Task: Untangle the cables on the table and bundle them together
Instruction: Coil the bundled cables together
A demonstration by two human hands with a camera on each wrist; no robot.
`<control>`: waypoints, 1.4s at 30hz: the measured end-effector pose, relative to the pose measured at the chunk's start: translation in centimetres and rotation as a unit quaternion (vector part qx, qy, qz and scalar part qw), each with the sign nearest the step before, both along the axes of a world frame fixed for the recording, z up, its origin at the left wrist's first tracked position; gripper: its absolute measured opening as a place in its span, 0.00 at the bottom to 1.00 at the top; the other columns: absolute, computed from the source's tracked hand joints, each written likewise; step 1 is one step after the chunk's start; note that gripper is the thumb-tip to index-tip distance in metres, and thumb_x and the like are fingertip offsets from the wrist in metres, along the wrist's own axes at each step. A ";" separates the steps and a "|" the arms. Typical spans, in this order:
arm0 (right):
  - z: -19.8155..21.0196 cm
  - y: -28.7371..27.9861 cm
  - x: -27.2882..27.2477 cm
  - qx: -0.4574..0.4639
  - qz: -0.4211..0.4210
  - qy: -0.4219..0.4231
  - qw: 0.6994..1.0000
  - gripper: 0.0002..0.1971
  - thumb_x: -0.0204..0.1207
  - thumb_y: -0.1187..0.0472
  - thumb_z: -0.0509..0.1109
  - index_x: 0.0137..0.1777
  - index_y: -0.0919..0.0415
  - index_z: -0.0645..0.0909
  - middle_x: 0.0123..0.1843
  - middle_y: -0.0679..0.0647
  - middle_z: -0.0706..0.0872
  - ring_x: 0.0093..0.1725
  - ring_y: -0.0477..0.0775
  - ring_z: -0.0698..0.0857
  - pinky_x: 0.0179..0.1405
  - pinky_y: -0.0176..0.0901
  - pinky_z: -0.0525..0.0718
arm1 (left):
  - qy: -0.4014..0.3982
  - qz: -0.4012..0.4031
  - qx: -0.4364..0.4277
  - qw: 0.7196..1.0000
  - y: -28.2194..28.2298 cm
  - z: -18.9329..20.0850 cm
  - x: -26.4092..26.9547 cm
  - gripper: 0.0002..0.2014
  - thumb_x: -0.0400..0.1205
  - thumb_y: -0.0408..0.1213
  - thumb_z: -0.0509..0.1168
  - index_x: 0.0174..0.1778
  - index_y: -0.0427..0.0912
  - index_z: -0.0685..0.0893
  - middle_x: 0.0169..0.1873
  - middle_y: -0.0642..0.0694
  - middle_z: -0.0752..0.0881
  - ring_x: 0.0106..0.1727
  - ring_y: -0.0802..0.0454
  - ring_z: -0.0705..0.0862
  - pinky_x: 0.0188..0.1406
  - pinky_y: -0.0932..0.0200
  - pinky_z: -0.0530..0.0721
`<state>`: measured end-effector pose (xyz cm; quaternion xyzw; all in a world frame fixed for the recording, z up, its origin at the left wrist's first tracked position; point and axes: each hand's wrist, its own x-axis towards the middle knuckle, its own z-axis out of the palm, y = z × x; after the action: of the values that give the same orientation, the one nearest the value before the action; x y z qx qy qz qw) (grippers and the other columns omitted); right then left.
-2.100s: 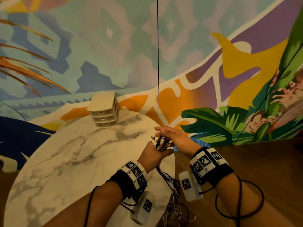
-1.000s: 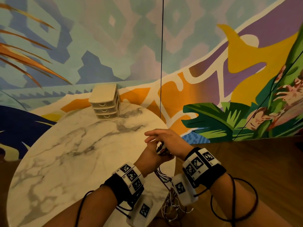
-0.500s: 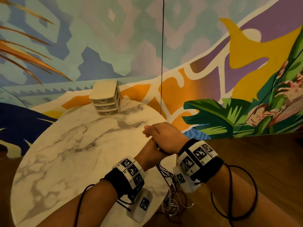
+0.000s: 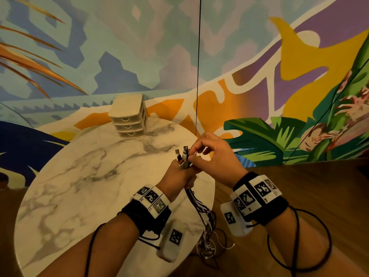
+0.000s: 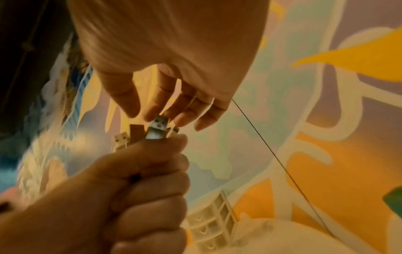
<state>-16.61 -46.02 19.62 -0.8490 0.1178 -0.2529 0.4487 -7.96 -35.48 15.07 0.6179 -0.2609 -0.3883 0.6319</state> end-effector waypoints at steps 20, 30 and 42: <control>-0.5 -0.3 -1.1 0.027 -0.014 0.004 1.000 0.08 0.71 0.62 0.77 0.49 0.52 0.86 0.46 0.45 0.85 0.46 0.44 0.83 0.50 0.44 0.83 | 0.036 0.003 -0.009 0.999 0.2 0.3 -0.4 0.13 0.80 0.23 0.63 0.32 0.43 0.74 0.18 0.51 0.64 0.18 0.55 0.61 0.18 0.64 0.61; -0.7 -1.1 -1.9 0.055 0.032 0.040 0.997 0.04 0.75 0.64 0.73 0.47 0.56 0.86 0.45 0.47 0.87 0.45 0.43 0.83 0.44 0.38 0.82 | 0.071 -0.051 -0.025 0.996 0.0 0.8 -0.4 0.07 0.81 0.26 0.64 0.39 0.37 0.73 0.18 0.52 0.62 0.17 0.58 0.60 0.18 0.66 0.60; -0.5 -0.8 -1.6 0.050 0.071 0.034 0.996 0.01 0.76 0.65 0.72 0.45 0.59 0.84 0.41 0.47 0.84 0.41 0.41 0.80 0.45 0.44 0.79 | 0.055 -0.088 -0.016 0.994 0.3 0.8 0.1 0.10 0.73 0.30 0.67 0.31 0.45 0.73 0.21 0.47 0.60 0.17 0.56 0.58 0.22 0.58 0.54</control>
<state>-18.23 -46.78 19.13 -0.8396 0.0855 -0.1852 0.5034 -7.90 -35.17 15.90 0.5600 -0.2849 -0.4716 0.6187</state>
